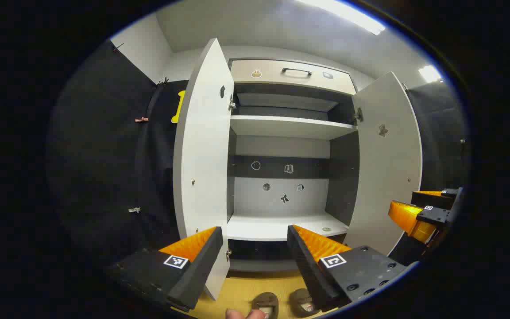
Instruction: Grab one shoe with the right hand and put it into the shoe cabinet, grab the other shoe with the left hand and put it into the shoe cabinet; then close the right door with the right hand and the left door with the left hand.
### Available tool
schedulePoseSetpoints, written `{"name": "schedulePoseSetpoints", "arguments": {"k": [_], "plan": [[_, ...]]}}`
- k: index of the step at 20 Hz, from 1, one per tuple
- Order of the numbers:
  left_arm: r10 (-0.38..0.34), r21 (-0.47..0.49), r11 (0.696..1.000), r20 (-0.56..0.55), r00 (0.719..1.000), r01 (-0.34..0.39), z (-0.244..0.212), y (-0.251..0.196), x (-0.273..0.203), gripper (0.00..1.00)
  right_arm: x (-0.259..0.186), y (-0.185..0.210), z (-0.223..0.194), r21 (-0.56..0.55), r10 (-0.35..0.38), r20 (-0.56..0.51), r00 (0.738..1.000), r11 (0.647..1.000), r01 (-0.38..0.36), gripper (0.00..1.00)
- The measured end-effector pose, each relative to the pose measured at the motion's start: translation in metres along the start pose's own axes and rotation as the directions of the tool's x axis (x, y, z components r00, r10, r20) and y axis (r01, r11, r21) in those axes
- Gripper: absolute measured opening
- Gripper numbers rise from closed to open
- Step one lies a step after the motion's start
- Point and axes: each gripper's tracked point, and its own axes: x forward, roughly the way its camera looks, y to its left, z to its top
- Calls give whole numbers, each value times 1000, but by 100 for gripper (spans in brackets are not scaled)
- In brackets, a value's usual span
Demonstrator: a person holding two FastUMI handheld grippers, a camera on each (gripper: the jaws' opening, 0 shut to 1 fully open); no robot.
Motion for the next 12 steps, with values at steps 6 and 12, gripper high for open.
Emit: {"name": "schedulePoseSetpoints", "arguments": {"k": [6,12], "plan": [[3,10,1000,6,1000,-3,2,7,-2,93,2,3,-6,11,-8,-24,1000,1000,8,97],[-2,56,998,17,1000,1,8,1,-3,93,1,4,-4,16,-5,-20,1000,1000,5,97]]}}
